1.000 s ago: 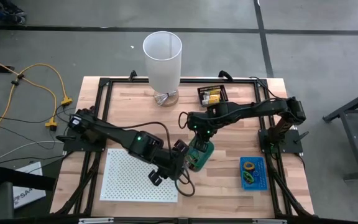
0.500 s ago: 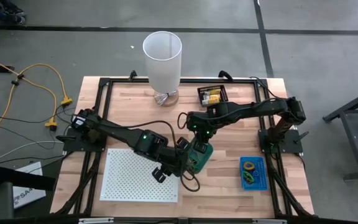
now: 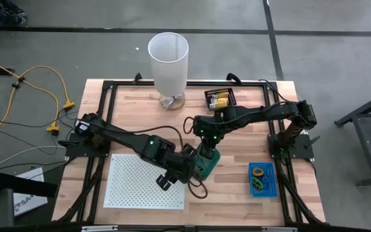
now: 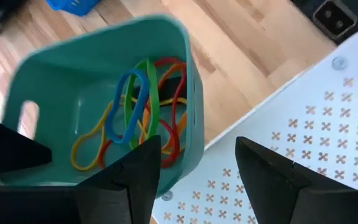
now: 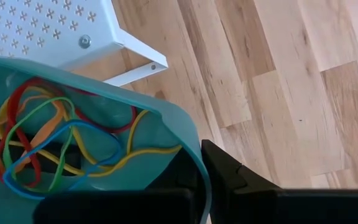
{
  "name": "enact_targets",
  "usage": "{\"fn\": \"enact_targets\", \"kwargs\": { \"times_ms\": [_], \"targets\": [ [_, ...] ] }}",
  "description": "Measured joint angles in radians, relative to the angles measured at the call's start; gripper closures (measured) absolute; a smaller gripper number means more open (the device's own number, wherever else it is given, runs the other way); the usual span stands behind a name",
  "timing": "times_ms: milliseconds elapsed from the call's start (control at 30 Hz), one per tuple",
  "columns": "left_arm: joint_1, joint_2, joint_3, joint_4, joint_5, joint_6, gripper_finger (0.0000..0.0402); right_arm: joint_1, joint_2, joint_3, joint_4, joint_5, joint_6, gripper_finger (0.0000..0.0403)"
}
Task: Pick & Place Office Desk Supplies
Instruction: Put the green bin on the shelf
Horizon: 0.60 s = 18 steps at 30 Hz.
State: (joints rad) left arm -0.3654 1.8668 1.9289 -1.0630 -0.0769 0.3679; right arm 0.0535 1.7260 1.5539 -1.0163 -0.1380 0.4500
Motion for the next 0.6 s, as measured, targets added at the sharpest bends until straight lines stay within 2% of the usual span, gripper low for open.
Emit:
{"fn": "enact_targets", "kwargs": {
  "times_ms": [267, 600],
  "targets": [
    [0.004, 0.026, 0.0, -0.01, 0.0, 0.008, 0.0205, 0.012, 0.0, 0.0, 0.01, -0.003, 0.002, 0.0399],
    [0.007, 0.028, 0.0, -0.01, 0.047, 0.002, 0.0205, 0.012, 0.0, 0.0, 0.02, -0.025, 0.002, 0.0399]
  ]
}}
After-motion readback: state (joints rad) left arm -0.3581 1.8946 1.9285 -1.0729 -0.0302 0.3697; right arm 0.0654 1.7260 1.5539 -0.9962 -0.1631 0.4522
